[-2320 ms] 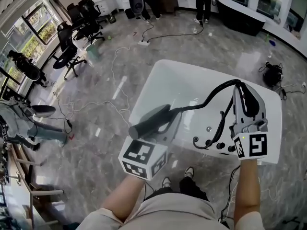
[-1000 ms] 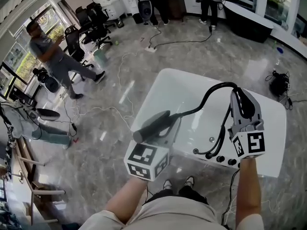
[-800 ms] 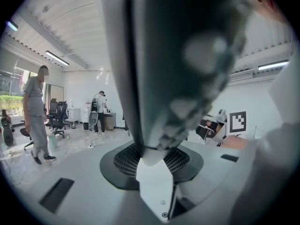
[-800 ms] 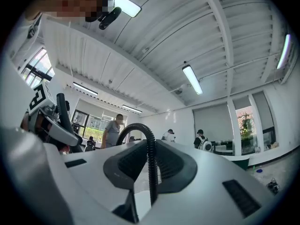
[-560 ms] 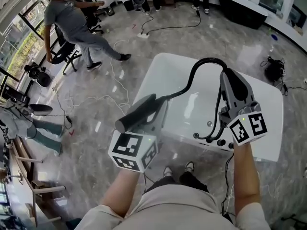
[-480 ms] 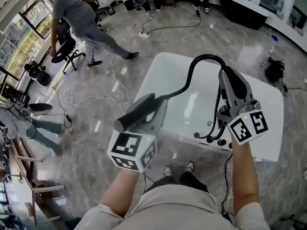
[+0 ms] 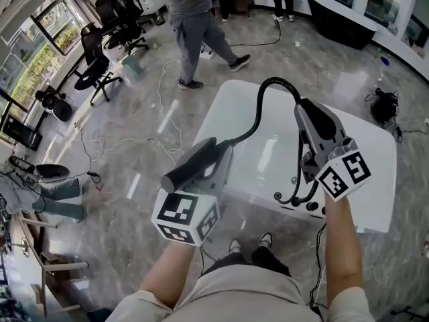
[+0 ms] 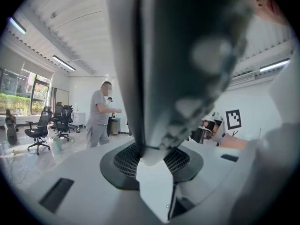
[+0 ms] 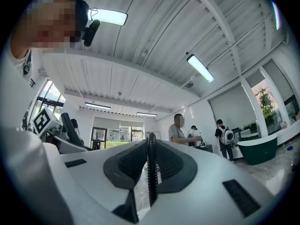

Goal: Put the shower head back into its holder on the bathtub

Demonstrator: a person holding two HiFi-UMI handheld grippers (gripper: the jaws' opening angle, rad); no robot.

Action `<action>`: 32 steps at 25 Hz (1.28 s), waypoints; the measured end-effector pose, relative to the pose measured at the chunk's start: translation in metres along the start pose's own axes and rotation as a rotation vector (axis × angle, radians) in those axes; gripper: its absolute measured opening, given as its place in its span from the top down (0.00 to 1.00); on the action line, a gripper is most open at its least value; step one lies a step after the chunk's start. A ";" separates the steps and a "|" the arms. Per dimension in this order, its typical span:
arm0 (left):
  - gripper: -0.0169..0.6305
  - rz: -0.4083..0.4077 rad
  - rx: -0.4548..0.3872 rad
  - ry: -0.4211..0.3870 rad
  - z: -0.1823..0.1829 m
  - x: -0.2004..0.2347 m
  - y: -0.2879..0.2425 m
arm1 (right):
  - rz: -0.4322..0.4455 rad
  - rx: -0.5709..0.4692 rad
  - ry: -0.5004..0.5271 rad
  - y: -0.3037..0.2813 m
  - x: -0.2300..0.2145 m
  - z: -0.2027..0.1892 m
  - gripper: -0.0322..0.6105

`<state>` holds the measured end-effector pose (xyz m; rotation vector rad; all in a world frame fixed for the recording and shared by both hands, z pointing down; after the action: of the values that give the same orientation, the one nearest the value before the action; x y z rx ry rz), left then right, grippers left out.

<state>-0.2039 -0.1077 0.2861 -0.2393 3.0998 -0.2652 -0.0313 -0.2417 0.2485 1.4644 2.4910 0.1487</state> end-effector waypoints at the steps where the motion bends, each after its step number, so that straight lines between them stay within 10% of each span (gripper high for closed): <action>1: 0.77 0.003 -0.003 0.003 0.000 0.001 0.001 | -0.013 0.019 0.004 0.008 -0.003 -0.006 0.85; 11: 0.77 0.019 -0.089 -0.007 0.031 0.017 0.004 | -0.230 0.206 0.026 0.061 -0.039 -0.090 0.85; 25: 0.77 -0.200 -0.245 -0.115 0.123 -0.046 0.016 | -0.308 0.421 0.011 0.085 -0.047 -0.189 0.85; 32: 0.77 -0.259 -0.146 -0.080 0.114 -0.064 0.000 | -0.310 0.520 0.033 0.098 -0.040 -0.227 0.85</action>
<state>-0.1363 -0.1172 0.1745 -0.6398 3.0069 -0.0310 0.0105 -0.2206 0.4944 1.2055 2.8801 -0.5746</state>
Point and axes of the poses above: the fingertips, and each gripper's own axes: y backward along the fingers, x to its left, z out of its top, the point moved 4 cm from there along y, backward along the fingers, and after that the axes turned 7 degrees about -y, right-handed, at the moved point
